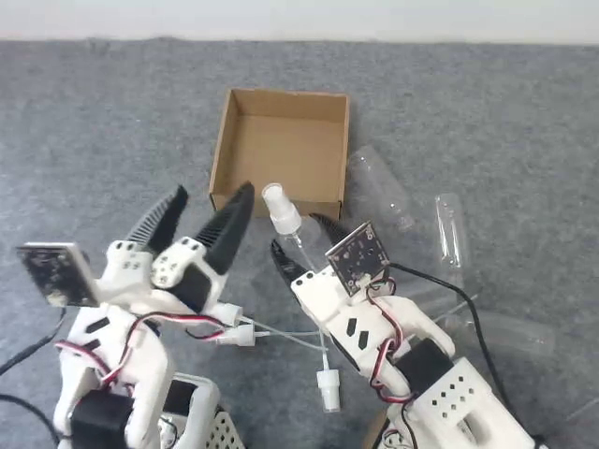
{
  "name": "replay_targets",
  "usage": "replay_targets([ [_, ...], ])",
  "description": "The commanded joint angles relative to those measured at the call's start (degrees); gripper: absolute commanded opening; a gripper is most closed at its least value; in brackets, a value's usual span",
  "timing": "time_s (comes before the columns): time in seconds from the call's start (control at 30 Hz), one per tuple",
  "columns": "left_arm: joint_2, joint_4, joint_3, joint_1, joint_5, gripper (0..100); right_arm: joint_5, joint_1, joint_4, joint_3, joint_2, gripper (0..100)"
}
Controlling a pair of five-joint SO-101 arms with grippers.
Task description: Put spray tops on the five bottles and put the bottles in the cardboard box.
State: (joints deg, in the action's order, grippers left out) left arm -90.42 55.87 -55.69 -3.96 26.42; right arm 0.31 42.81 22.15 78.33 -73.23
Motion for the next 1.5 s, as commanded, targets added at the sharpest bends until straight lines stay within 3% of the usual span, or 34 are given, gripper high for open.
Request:
replay_targets([
  [0.0, -0.18, -6.15, -2.77, 0.97, 1.32, 28, -0.44, -0.31, -1.54, -1.14, -1.71, 12.2],
  [0.23, 0.0, -10.55, -6.55, 0.79, -0.44, 28, -0.44, -0.31, -1.54, -1.14, -1.71, 12.2],
  [0.5, 0.35, -10.55, -8.66, -5.71, -5.27, 28, -0.44, -0.57, -1.54, -1.32, -1.8, 12.2],
  [0.93, -0.09, -9.05, -8.31, -5.98, -5.19, 28, -0.35, -0.57, -0.92, 4.04, -18.24, 12.2],
  [1.37, -0.09, -5.8, -5.32, -5.89, -5.27, 28, -0.53, -0.75, -0.92, 4.13, -18.51, 12.2],
  [1.47, -0.09, -5.36, -5.32, -5.27, -5.45, 28, -4.22, -1.19, -0.84, 4.13, -18.51, 12.2],
])
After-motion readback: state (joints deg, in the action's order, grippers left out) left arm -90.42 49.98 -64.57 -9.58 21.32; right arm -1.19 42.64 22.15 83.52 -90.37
